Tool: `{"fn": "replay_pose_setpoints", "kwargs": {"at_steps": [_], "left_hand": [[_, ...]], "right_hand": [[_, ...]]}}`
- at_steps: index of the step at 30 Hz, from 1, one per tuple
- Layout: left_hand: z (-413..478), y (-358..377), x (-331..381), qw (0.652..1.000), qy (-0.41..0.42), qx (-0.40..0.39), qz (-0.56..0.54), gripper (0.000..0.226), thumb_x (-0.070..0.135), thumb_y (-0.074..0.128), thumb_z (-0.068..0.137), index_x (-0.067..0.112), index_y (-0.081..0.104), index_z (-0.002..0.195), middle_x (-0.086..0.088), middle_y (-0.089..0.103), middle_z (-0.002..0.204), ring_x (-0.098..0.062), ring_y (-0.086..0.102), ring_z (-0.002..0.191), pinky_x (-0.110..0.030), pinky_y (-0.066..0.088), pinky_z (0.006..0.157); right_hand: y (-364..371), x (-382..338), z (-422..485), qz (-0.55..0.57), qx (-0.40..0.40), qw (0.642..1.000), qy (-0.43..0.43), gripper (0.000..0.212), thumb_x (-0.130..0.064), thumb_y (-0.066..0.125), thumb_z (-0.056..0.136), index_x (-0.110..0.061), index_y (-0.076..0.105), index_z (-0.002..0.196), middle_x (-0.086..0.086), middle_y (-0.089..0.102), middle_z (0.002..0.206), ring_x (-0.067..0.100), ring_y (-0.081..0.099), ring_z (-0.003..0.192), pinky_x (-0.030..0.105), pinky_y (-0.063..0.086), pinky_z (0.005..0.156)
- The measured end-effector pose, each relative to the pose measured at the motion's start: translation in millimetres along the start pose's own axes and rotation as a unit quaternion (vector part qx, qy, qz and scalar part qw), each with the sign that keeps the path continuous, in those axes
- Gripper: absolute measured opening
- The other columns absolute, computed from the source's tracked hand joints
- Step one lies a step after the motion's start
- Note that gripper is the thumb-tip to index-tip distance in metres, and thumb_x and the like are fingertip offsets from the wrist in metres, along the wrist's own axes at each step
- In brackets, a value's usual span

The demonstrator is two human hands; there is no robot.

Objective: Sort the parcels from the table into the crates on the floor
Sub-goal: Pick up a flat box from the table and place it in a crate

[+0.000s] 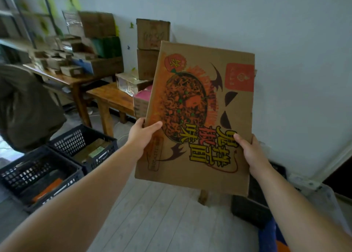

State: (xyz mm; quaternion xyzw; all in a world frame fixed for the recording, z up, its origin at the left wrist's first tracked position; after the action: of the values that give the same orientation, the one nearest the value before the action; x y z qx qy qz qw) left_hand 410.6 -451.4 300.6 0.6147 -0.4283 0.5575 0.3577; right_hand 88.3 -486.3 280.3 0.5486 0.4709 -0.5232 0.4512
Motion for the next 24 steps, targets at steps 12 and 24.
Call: {"fn": "replay_pose_setpoints", "kwargs": {"at_steps": [12,24], "left_hand": [[189.1,75.5,50.4,0.992,0.041,-0.122,-0.001,0.031,0.041,0.073,0.077,0.029,0.056,0.099,-0.001,0.069,0.102,-0.023,0.067,0.092,-0.046,0.054,0.087],[285.7,118.0,98.9,0.969,0.045,-0.234,0.063,0.055,0.038,0.073,0.078,0.027,0.047,0.125,-0.002,0.063,0.11,-0.019,0.062,0.094,-0.037,0.052,0.078]], "right_hand": [[17.6,-33.1,132.7,-0.028,0.152,0.986,-0.06,0.057,-0.036,0.068,0.085,-0.021,0.047,0.136,0.001,0.059,0.122,0.026,0.056,0.113,0.039,0.045,0.093],[24.9,-59.6,195.5,-0.007,0.232,0.972,-0.047,0.057,-0.042,0.071,0.08,-0.019,0.045,0.125,0.008,0.059,0.123,0.03,0.059,0.108,0.053,0.049,0.094]]}}
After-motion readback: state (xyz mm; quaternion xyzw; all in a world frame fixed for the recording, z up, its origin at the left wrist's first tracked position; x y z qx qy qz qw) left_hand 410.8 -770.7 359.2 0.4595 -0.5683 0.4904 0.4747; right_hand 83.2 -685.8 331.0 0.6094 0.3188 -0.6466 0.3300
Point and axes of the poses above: each hand's wrist, its own z-axis towards the middle knuckle, its own y-axis out of the palm, x = y × z, the point moved 4 cm from there along z, towards the middle knuckle
